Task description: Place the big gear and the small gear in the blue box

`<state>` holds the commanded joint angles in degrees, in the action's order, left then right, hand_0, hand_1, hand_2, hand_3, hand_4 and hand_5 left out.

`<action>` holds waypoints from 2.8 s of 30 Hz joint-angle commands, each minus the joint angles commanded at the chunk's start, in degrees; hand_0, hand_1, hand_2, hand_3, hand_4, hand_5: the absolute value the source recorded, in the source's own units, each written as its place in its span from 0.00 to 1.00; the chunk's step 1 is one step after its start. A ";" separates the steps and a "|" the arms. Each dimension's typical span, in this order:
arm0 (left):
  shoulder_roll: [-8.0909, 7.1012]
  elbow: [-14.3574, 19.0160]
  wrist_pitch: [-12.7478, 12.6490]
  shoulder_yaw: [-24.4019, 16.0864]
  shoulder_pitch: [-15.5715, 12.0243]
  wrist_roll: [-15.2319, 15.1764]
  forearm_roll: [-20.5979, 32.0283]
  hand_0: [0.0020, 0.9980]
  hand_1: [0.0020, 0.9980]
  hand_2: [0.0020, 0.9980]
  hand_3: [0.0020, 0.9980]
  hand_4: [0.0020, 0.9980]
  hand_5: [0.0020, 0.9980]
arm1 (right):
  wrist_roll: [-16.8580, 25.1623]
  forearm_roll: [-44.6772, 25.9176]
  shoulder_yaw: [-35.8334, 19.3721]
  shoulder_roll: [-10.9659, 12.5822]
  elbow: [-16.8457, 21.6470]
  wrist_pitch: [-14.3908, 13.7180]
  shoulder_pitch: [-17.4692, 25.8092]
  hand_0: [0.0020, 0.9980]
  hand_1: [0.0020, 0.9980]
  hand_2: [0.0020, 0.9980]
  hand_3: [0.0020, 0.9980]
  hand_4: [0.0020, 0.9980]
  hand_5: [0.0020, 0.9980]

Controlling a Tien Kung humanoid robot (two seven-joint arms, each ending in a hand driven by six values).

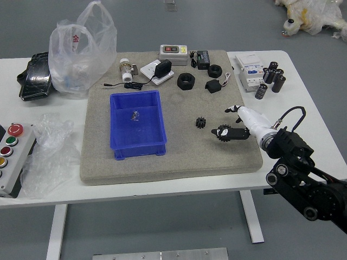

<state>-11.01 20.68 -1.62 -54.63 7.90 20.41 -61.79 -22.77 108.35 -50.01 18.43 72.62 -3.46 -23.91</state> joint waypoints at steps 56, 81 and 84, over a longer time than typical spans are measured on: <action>-0.13 0.23 0.43 -0.42 0.09 0.43 -0.71 0.65 0.59 0.57 0.66 0.68 0.36 | 4.59 -2.17 20.93 -9.25 -2.27 -8.56 -22.28 0.33 0.54 0.54 0.64 0.48 0.03; 0.06 0.25 0.61 -0.92 0.21 0.69 -1.45 0.65 0.59 0.57 0.66 0.68 0.36 | 5.84 -6.93 28.04 -10.93 -5.50 -6.48 -24.10 0.56 0.90 0.94 1.00 0.66 0.12; 0.10 0.22 0.55 -0.82 0.15 0.62 -1.31 0.65 0.59 0.57 0.66 0.68 0.36 | 5.94 -6.65 25.09 -9.86 -5.81 -7.60 -22.64 0.56 0.90 0.94 1.00 0.66 0.12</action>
<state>-10.91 20.90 -1.07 -55.45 8.06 21.03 -63.09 -16.84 101.71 -24.93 8.57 66.81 -11.07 -46.55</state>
